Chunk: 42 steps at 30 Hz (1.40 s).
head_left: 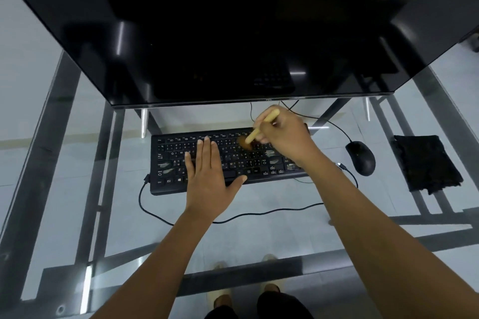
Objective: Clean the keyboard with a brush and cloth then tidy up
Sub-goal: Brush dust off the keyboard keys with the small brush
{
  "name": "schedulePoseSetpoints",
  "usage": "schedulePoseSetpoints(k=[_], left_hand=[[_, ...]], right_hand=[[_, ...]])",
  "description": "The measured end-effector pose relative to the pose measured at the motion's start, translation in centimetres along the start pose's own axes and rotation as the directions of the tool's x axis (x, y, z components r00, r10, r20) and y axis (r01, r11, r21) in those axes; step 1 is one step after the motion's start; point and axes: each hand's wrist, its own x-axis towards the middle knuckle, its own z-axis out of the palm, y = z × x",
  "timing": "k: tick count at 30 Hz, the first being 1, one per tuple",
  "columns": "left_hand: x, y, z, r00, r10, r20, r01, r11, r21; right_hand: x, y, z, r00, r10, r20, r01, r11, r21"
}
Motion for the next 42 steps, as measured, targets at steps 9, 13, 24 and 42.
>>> schedulePoseSetpoints(k=[9,13,24,42], left_hand=[[2.1,3.6,0.7,0.997,0.059,0.049,-0.057,0.997,-0.045],[3.0,5.3,0.9,0.994,0.078,0.073,-0.074,0.995,-0.062],[3.4,7.5,2.0,0.99,0.086,0.108,-0.082,0.996,-0.039],[3.1,8.0,2.1,0.991,0.066,0.116,-0.068,0.998,0.011]], right_hand=[[0.5,1.7,-3.6,0.99,0.001,-0.141,-0.008,0.999,-0.045],[0.3,3.2,-5.5,0.946,-0.077,-0.316,0.014,0.98,-0.198],[-0.4,5.5,-8.9,0.98,0.051,-0.191,-0.065,0.995,-0.069],[-1.8,6.9,-10.4,0.996,0.016,-0.091,-0.041,0.959,-0.282]])
